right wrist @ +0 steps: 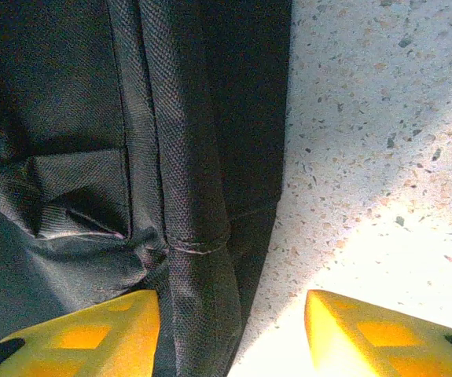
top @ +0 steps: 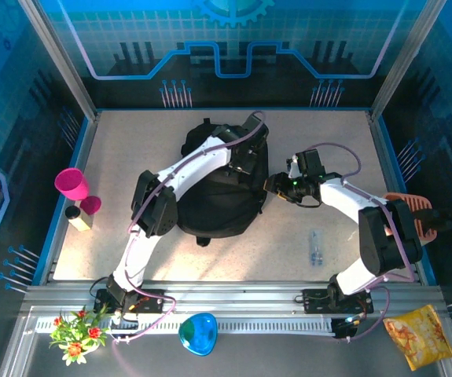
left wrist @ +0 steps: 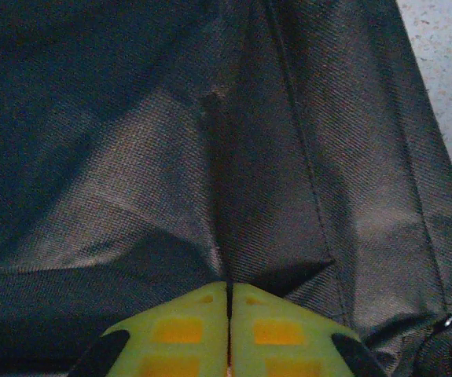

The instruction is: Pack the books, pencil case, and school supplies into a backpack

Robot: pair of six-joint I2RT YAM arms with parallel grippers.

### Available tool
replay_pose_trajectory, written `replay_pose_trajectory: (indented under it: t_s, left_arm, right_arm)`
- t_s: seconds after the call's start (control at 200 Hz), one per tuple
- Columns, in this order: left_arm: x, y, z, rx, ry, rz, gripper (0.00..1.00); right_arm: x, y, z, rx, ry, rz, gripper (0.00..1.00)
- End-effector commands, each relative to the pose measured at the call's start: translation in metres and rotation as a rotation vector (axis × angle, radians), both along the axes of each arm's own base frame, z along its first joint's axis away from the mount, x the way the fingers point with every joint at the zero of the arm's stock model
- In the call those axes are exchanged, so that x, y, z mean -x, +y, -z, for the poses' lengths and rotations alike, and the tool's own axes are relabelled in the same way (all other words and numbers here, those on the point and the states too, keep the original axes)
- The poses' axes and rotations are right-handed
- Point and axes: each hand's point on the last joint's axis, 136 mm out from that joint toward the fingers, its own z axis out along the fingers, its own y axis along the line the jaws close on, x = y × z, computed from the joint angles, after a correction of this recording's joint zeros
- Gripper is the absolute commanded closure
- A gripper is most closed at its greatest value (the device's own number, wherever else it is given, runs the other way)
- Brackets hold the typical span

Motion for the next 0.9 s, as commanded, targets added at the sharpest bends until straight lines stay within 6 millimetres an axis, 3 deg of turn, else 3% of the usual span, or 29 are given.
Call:
replay_pose_trajectory:
  t_s: [0.0, 0.245, 0.535, 0.725, 0.895]
  left_arm:
    - [0.002, 0.004, -0.008, 0.051, 0.012, -0.022, 0.97]
    - [-0.002, 0.011, -0.005, 0.032, -0.004, -0.041, 1.00]
    - [-0.016, 0.051, -0.011, -0.004, -0.087, -0.181, 1.00]
    - [-0.018, 0.098, -0.008, -0.070, -0.121, -0.293, 1.00]
    - [-0.015, 0.149, -0.004, -0.119, -0.122, -0.397, 1.00]
  right_arm:
    - [-0.005, -0.005, 0.005, 0.007, 0.001, 0.013, 0.48]
    - [-0.005, -0.003, 0.006, 0.009, 0.003, 0.009, 0.49]
    - [-0.007, 0.001, 0.027, 0.157, 0.055, -0.049, 0.56]
    - [-0.007, -0.027, 0.056, 0.368, 0.146, 0.000, 0.64]
    - [-0.018, -0.043, 0.061, 0.472, 0.150, 0.036, 0.66]
